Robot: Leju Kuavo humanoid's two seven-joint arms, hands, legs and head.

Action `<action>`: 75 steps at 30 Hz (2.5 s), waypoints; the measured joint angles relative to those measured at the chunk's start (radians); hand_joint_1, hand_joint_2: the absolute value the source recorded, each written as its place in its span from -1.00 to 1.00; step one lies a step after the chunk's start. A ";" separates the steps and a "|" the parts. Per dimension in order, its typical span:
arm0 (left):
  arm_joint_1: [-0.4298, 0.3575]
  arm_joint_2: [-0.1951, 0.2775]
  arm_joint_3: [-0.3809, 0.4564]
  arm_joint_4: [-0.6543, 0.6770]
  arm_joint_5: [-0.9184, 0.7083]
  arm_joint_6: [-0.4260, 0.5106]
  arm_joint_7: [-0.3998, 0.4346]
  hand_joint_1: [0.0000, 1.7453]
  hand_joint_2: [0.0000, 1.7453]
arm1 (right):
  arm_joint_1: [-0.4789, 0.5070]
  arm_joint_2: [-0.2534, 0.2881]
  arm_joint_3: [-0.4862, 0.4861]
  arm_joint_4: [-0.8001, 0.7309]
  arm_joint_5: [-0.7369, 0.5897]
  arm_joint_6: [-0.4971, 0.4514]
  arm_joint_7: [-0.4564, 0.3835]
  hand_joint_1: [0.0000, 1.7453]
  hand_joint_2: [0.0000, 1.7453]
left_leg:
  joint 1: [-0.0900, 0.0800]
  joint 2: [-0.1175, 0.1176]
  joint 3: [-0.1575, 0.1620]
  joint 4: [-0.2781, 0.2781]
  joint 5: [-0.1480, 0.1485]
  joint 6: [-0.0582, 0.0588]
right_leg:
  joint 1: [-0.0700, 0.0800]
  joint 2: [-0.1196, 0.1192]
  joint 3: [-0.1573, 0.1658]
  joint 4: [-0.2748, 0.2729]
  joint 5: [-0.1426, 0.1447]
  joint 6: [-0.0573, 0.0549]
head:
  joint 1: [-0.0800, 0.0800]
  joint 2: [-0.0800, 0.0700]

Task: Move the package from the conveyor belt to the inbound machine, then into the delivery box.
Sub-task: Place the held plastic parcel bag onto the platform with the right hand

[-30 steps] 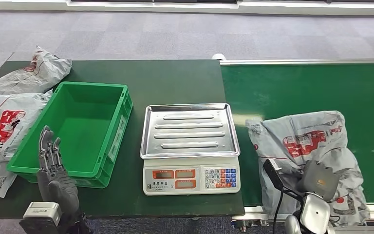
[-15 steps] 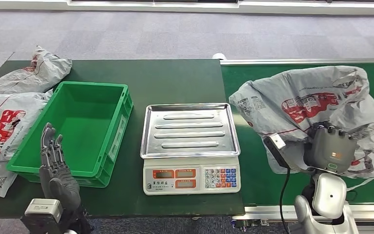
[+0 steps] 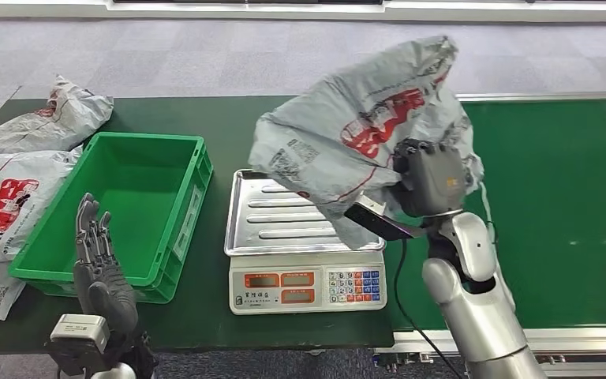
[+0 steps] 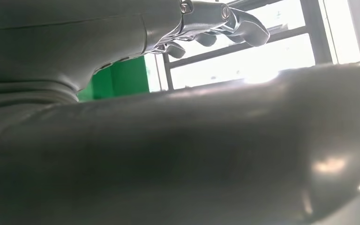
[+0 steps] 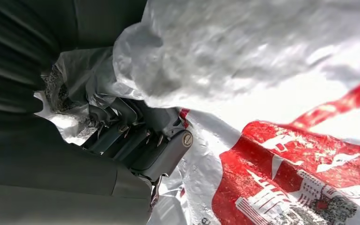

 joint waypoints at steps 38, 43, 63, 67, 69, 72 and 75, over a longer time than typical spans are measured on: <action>0.035 -0.014 -0.004 -0.037 -0.055 0.001 0.061 -1.00 -1.00 | -0.288 0.128 0.420 0.576 0.192 0.041 0.418 -0.02 1.00 | 0.000 -0.006 -0.005 0.001 0.003 -0.004 | 0.000 -0.004 -0.006 0.003 0.000 -0.001 | 0.000 0.000; 0.035 -0.017 -0.003 -0.035 -0.053 -0.022 0.067 -1.00 -1.00 | -0.257 0.112 0.400 0.550 0.207 0.095 0.401 -1.00 1.00 | 0.000 -0.005 -0.005 0.001 0.003 -0.004 | 0.000 -0.004 -0.007 0.003 0.000 -0.001 | 0.000 0.000; 0.035 -0.017 -0.003 -0.035 -0.050 -0.037 0.069 -1.00 -1.00 | -0.217 0.095 0.349 0.546 0.138 0.096 0.347 -1.00 -1.00 | 0.000 -0.005 -0.005 0.001 0.003 -0.004 | 0.000 -0.003 -0.007 0.003 0.001 -0.001 | 0.000 0.000; 0.035 -0.017 -0.003 -0.036 -0.047 -0.037 0.067 -1.00 -1.00 | -0.209 0.088 0.329 0.516 0.118 0.076 0.326 -1.00 -1.00 | 0.000 -0.005 -0.005 0.001 0.003 -0.004 | 0.000 -0.003 -0.007 0.003 0.001 -0.001 | 0.000 0.000; 0.035 -0.017 -0.003 -0.038 -0.049 -0.033 0.062 -1.00 -1.00 | -0.201 0.084 0.318 0.483 0.113 0.045 0.312 -1.00 -1.00 | 0.000 -0.006 -0.005 0.001 0.003 -0.004 | 0.000 -0.003 -0.007 0.003 0.001 -0.001 | 0.000 0.000; 0.035 -0.018 -0.003 -0.044 -0.067 0.015 0.023 -1.00 -1.00 | -0.169 0.072 0.297 0.393 0.134 -0.102 0.247 -1.00 0.50 | 0.000 -0.006 -0.005 0.001 0.003 -0.004 | 0.000 -0.004 -0.007 0.003 0.001 -0.001 | 0.000 0.000; 0.027 -0.021 -0.003 -0.053 -0.072 0.127 -0.056 -1.00 -1.00 | -0.085 0.050 0.267 0.193 0.193 -0.386 0.105 -1.00 1.00 | 0.000 -0.006 -0.006 0.001 0.002 -0.004 | 0.000 -0.005 -0.008 0.003 0.000 -0.001 | 0.000 0.000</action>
